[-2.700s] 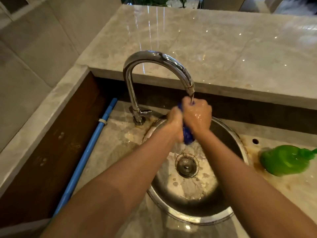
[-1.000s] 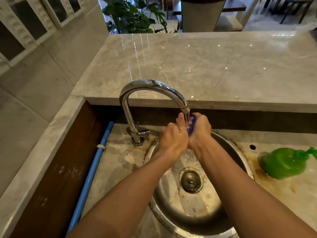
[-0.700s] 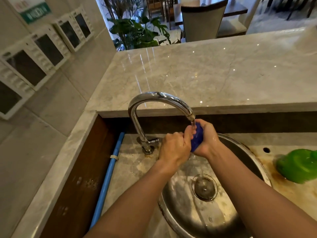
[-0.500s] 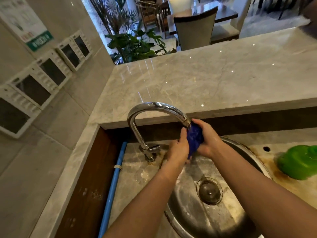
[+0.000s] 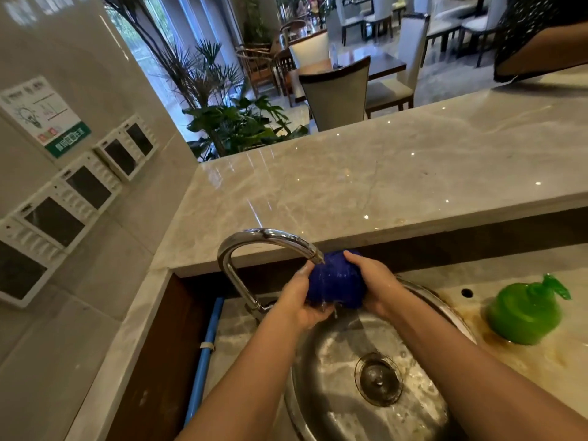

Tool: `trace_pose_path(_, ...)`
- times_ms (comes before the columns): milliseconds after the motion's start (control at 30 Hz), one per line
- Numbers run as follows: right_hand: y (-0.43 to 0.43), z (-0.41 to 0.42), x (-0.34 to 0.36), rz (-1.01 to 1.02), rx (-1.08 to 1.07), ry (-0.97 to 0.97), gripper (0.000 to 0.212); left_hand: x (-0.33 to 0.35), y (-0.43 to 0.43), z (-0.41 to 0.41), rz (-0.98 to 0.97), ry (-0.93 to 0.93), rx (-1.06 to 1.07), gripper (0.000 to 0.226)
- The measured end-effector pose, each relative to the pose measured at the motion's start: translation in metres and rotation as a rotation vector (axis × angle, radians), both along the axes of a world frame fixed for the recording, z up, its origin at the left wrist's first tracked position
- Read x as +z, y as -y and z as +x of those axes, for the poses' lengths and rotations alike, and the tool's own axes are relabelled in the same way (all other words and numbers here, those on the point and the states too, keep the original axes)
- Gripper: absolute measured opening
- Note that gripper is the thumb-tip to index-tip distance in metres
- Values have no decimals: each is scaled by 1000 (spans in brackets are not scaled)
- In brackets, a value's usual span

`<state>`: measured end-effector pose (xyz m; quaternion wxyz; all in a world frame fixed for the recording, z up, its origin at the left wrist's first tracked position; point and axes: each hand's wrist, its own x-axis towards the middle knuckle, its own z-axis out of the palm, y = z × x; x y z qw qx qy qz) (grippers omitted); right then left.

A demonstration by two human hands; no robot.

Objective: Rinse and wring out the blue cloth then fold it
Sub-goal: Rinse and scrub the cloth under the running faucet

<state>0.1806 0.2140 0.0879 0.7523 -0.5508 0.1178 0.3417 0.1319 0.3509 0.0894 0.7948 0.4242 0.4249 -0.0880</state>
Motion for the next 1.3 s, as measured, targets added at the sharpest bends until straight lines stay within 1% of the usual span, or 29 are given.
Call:
trace_pose_path(100,-23,-23,0,-133,24,210,23,4,10,11,60,-25,113,26)
trace_pose_path(133,-32,-30,-3,-171,16,319,23,4,14,13,68,-16,146,26)
trace_pose_path(167,-38,-37,-8,-240,2,463,27,3,18,13,44,5,175,33)
trace_pose_path(233,-42,-40,-23,-499,-2,754,42,-3,28,8,-8,69,172,50)
trace_pose_path(267,-38,-36,-29,-644,-18,828,48,-6,33,5,-6,96,117,55)
trace_pose_path(300,-34,-27,-33,-737,-24,839,51,-8,36,1,21,102,42,53)
trace_pose_path(333,-29,-16,-36,-773,11,803,50,-9,37,-2,54,92,-37,45)
trace_pose_path(367,-24,-6,-38,-719,80,725,46,-8,36,-6,87,70,-120,40)
trace_pose_path(433,-18,8,-40,-498,202,553,36,-7,28,-8,165,11,-252,54)
trace_pose_path(467,-16,11,-41,-378,218,472,30,-7,22,-7,191,7,-276,57)
trace_pose_path(500,-13,11,-40,-258,208,391,26,-7,17,-6,211,12,-265,54)
trace_pose_path(567,-7,9,-35,-22,136,218,23,-10,7,-3,309,22,-182,37)
trace_pose_path(600,-4,8,-35,60,118,166,24,-13,3,0,387,26,-135,27)
trace_pose_path(633,1,8,-35,107,131,156,26,-15,0,1,458,35,-102,18)
trace_pose_path(700,8,5,-34,117,176,195,28,-13,-3,3,608,91,-79,13)
trace_pose_path(767,13,3,-35,67,166,228,30,-8,-2,3,781,142,-117,8)
trace_pose_path(800,15,2,-38,35,145,227,31,-7,0,3,847,155,-141,8)
trace_pose_path(833,17,1,-42,8,129,204,34,-7,3,3,863,171,-141,9)
trace_pose_path(867,18,-2,-45,-21,129,164,39,-6,5,4,804,191,-113,10)
trace_pose_path(900,18,-4,-48,-66,158,122,47,-4,9,5,663,210,-57,12)
trace_pose_path(967,14,-12,-53,-153,247,8,67,-1,13,8,254,223,87,18)
trace_pose_path(1000,11,-14,-56,-110,264,-66,71,-2,14,9,75,219,136,22)
trace_pose_path(1033,7,-16,-57,-6,246,-148,71,-4,14,9,-49,216,146,24)
trace_pose_path(1067,4,-18,-54,106,203,-210,68,-7,13,9,-104,220,127,27)
trace_pose_path(1100,2,-19,-48,196,145,-233,64,-10,11,9,-92,245,107,27)
trace_pose_path(1133,1,-18,-42,241,93,-218,58,-15,9,10,-22,258,100,25)
trace_pose_path(1200,0,-13,-31,216,33,-115,46,-22,5,10,116,221,126,21)
trace_pose_path(1233,-2,-11,-24,164,23,-41,41,-22,5,10,98,175,161,21)
trace_pose_path(1300,-12,-14,-13,-20,30,162,36,-17,12,11,-9,83,177,26)
